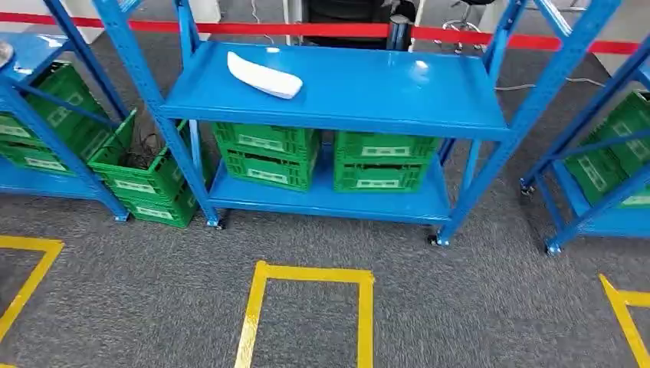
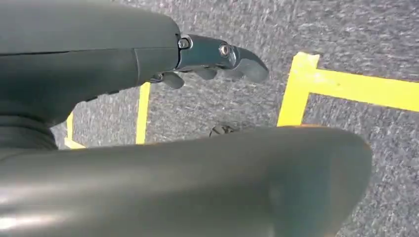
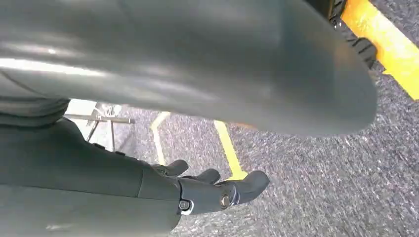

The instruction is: Take the parts from the cabinet and place them on the table.

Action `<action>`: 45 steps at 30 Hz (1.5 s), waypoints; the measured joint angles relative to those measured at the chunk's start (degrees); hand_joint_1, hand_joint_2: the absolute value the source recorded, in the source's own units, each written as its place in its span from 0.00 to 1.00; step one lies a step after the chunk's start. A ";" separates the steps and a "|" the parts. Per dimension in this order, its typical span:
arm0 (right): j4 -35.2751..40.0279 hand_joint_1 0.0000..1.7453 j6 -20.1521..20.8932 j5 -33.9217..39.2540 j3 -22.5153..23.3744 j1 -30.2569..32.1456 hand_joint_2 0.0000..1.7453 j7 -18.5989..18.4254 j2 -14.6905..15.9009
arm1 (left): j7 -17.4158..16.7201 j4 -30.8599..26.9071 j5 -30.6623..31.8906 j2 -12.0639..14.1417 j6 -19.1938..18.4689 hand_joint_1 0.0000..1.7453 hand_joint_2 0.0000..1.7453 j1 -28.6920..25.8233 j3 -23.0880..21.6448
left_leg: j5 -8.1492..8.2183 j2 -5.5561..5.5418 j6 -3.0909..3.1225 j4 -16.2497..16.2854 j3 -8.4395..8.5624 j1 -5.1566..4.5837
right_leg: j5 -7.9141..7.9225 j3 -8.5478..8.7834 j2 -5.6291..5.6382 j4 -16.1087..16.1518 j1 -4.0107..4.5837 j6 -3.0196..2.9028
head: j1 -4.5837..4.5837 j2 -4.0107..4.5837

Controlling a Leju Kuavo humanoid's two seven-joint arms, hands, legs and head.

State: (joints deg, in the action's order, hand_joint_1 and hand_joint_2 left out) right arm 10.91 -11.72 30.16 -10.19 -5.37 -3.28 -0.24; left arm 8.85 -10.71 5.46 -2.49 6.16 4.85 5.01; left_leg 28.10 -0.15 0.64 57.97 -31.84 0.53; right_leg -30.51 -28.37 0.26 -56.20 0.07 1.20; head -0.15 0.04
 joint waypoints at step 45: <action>0.00 0.00 -0.24 -0.15 -0.02 -0.14 0.00 -0.11 -0.33 | -1.05 -0.04 0.74 -0.11 0.22 0.00 0.00 0.08 -1.09 | 2.87 -0.49 0.62 -0.27 2.43 0.04 | 3.12 -4.81 0.02 -1.88 0.03 -0.06 | 2.62 0.00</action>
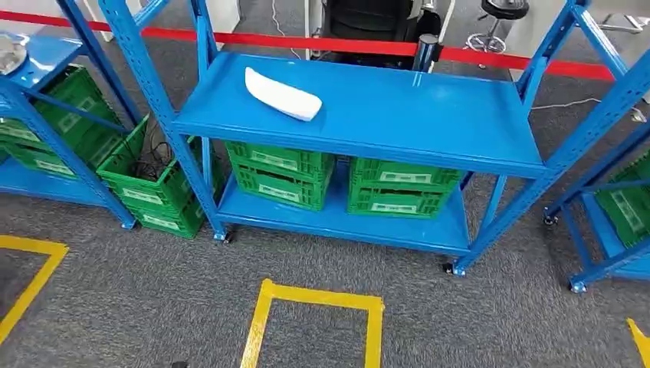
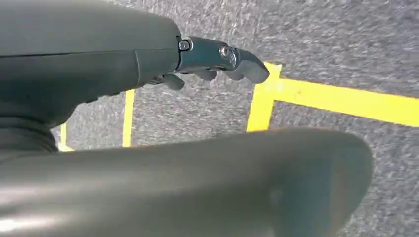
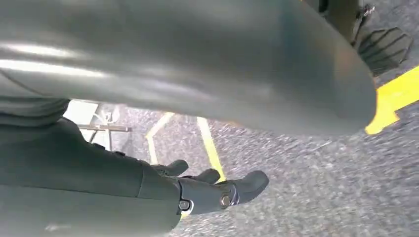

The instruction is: Take the parts from the cabinet and place them on the table.

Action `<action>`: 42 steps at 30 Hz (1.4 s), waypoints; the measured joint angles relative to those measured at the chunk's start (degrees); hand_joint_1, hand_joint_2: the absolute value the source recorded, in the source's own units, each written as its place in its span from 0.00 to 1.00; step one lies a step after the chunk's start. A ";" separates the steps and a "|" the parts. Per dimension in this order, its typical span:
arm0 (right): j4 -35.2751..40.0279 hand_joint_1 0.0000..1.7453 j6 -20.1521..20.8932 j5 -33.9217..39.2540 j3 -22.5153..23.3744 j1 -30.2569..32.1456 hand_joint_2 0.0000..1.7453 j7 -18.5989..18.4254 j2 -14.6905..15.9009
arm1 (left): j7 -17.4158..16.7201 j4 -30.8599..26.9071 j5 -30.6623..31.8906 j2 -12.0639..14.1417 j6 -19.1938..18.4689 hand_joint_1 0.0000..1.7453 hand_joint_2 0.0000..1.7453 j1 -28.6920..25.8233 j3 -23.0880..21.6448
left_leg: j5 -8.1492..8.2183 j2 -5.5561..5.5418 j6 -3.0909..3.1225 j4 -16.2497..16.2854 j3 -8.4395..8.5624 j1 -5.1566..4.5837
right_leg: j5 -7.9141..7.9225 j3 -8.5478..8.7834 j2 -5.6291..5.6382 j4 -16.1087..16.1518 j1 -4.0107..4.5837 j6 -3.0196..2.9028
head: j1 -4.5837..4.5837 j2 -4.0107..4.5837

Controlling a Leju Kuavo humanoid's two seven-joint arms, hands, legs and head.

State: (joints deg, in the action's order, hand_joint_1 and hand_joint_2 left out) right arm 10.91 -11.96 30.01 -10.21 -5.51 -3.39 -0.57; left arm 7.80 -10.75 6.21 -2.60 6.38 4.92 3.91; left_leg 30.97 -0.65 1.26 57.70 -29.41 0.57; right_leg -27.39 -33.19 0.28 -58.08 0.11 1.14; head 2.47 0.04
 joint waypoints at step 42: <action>0.00 0.00 -0.28 0.89 0.00 0.10 0.00 0.06 -0.22 | -0.57 -0.04 0.09 -0.11 -0.24 0.00 0.00 -0.21 -0.28 | 1.55 0.40 -1.54 12.92 -9.09 0.37 | -1.33 3.83 0.26 1.34 -0.45 -1.55 | -2.49 0.00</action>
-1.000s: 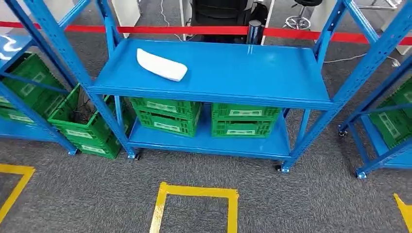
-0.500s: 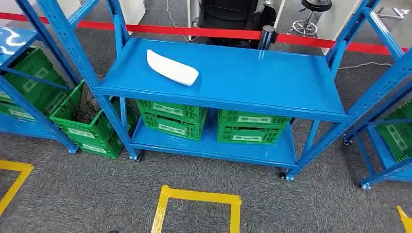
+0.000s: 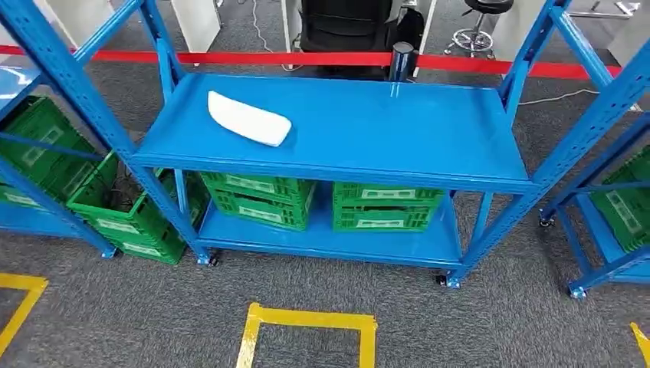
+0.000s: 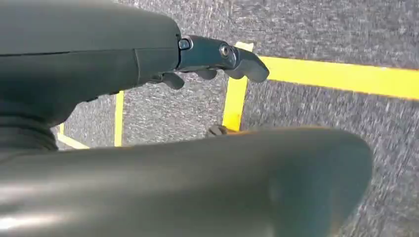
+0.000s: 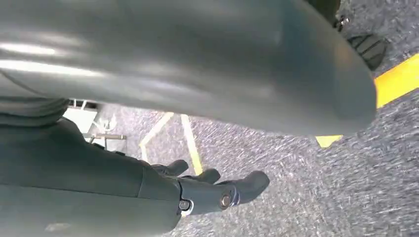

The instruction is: Take the parts from the cabinet and place them on the table.

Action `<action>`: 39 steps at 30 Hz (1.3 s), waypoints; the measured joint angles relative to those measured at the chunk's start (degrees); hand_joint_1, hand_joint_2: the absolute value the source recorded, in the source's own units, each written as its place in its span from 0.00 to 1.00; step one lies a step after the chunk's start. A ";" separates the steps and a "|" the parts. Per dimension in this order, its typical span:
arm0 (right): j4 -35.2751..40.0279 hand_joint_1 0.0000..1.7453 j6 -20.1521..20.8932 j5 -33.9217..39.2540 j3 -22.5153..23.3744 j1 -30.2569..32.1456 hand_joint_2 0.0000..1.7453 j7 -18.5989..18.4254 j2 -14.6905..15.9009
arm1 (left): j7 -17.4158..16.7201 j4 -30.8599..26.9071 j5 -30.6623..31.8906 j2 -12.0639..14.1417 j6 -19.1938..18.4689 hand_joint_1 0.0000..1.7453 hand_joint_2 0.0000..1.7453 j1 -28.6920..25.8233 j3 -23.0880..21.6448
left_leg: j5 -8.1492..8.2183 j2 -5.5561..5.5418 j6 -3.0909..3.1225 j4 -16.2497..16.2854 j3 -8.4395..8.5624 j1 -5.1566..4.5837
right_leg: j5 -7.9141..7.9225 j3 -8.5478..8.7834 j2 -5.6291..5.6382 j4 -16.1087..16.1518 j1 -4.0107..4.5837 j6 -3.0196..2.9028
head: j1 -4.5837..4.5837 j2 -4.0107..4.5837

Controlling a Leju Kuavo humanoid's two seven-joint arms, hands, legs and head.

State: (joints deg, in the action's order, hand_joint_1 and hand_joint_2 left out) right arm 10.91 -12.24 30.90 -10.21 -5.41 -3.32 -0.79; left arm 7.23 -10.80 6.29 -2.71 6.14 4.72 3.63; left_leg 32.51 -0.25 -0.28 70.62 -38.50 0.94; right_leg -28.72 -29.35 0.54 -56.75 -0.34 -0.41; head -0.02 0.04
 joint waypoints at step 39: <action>0.02 0.00 -0.61 1.25 0.07 -0.26 0.00 0.15 0.59 | -0.20 -0.11 0.70 -0.31 0.37 0.00 0.00 0.13 -0.09 | -5.36 0.01 1.72 -13.03 7.08 0.08 | -2.48 1.36 0.06 -0.72 0.14 2.80 | -0.33 0.00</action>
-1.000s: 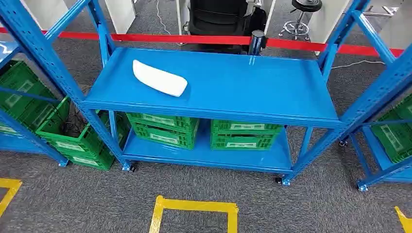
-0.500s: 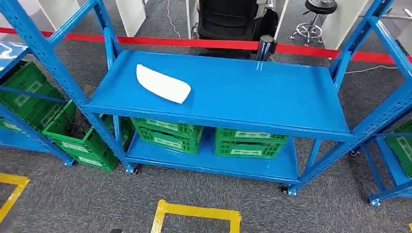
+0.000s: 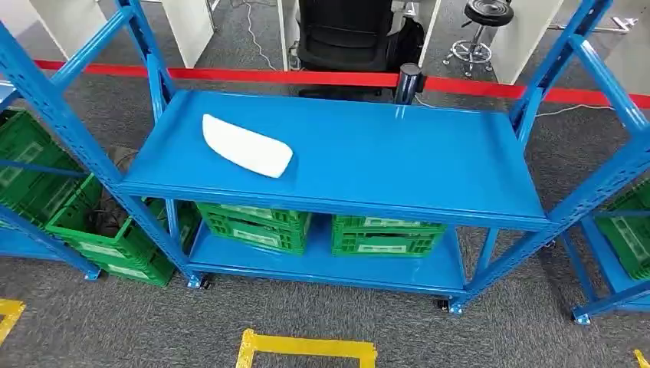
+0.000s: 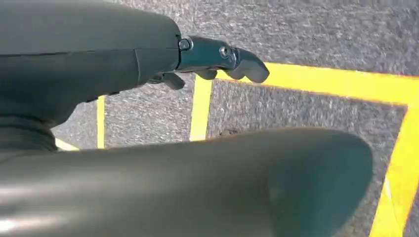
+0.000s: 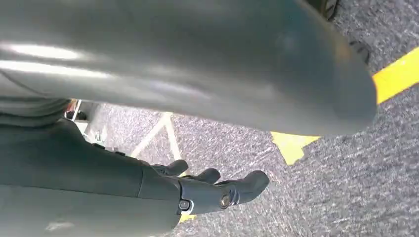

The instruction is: Take the parts from the cabinet and place them on the table.

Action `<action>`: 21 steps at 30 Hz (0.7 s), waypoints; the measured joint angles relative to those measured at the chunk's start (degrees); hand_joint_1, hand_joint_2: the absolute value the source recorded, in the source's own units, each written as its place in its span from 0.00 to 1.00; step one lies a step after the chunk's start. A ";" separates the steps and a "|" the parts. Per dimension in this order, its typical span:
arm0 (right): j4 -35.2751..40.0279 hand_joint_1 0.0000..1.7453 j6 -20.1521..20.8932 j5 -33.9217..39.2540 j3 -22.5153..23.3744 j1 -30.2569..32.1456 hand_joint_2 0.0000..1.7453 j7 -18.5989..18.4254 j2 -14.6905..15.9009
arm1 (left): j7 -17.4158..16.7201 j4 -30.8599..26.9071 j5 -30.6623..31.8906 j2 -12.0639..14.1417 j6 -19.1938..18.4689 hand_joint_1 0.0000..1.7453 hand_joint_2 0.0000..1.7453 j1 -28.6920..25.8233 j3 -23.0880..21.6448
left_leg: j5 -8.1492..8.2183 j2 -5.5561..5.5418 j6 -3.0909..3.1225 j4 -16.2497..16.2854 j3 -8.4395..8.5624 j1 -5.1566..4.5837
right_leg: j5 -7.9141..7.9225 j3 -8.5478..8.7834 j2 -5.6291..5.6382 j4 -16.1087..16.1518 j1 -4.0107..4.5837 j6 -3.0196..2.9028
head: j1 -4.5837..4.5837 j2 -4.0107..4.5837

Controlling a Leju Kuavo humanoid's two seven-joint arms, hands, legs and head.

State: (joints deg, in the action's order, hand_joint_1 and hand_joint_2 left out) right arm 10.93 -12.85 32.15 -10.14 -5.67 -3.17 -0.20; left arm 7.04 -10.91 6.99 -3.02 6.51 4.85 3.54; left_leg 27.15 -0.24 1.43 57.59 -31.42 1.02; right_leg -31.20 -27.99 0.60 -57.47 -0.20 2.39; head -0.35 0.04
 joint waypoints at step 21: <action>-0.02 0.00 3.10 -0.07 -0.07 0.09 0.00 -3.17 -1.05 | -1.18 -0.04 -0.85 -0.02 -1.20 0.00 0.00 0.13 0.04 | 2.81 -0.16 -0.60 -0.69 2.21 -0.50 | 4.44 -4.44 -0.06 -0.47 0.18 -1.03 | 1.35 0.00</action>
State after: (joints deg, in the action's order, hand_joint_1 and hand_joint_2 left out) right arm 10.91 -9.75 32.09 -10.21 -5.58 -6.34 -1.25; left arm 5.86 -10.95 6.14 -3.04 5.31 4.98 3.58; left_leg 29.96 -0.40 0.83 56.89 -29.22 0.52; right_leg -26.76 -32.43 0.53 -57.94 -0.02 1.36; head 1.01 0.04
